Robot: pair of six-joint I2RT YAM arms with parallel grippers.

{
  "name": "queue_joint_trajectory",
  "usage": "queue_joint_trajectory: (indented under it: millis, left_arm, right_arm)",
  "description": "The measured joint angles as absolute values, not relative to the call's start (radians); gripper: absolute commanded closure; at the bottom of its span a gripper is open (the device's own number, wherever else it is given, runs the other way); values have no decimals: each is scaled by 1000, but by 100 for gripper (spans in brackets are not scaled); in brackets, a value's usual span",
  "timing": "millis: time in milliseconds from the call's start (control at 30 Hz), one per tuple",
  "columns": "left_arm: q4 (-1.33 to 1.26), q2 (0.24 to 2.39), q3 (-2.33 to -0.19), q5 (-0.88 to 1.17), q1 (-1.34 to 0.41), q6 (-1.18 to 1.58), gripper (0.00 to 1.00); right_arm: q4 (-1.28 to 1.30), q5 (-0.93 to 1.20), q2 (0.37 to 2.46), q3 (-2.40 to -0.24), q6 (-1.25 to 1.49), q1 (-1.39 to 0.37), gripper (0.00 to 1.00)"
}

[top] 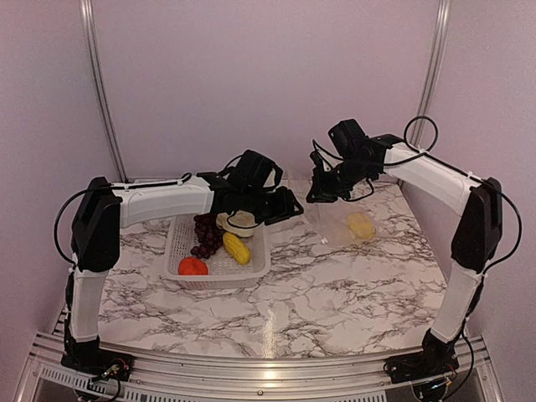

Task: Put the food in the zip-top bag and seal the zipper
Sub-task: Adjust the zipper food storage bag at the center of the board.

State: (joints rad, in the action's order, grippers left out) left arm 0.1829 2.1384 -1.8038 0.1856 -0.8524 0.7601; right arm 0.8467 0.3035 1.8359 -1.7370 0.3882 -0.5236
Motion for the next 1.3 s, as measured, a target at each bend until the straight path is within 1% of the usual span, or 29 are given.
queue_joint_trajectory:
  millis: [167,200,233,300,333,400,500,600,633,767,933,1067,1133,1167,1233,1300]
  left_arm:
    - [157,2146,-1804,209,-844,812,93]
    - [151,2150,-1804,212,-843,820,98]
    - [141,2154,-1804,219,-841,826,100]
    - [125,2160,-1804,228,-839,836,100]
    - [118,2161,-1804,230,-838,839,100]
    - [108,2162,-1804,233,-838,842,100]
    - [92,2161,-1804,236,-838,846,100]
    - [83,2162,-1804,239,-838,848,100]
    - [79,2161,-1804,242,-838,848,100]
    - [71,2161,-1804,254,-838,849,100]
    - [80,2161,-1803,249,-838,849,100]
    - [144,2161,-1803,181,-838,843,100]
    - [170,2160,-1803,154,-838,836,94]
    - [177,2160,-1803,146,-837,831,90]
    - [186,2159,-1805,137,-837,820,76]
    - [190,2159,-1814,139,-837,810,66]
  right_arm:
    - [848,304,1837,-1737,389,-525,100]
    - [851,299,1837,-1737,388,-525,95]
    - [854,291,1837,-1737,385,-527,89]
    - [860,271,1837,-1736,379,-529,79]
    - [863,261,1837,-1734,377,-529,77]
    - [872,243,1837,-1724,370,-531,74]
    - [880,222,1836,-1704,370,-532,73]
    - [880,214,1831,-1677,373,-532,76]
    - [879,212,1828,-1667,374,-532,80]
    - [876,204,1820,-1642,383,-532,99]
    - [902,145,1805,-1665,388,-535,100]
    - [999,9,1802,-1800,388,-536,100]
    - [1023,-35,1794,-1858,393,-536,100]
    - [1027,-42,1784,-1869,395,-536,100]
    - [1034,-46,1766,-1870,398,-536,100]
    - [1039,-46,1763,-1867,400,-536,100]
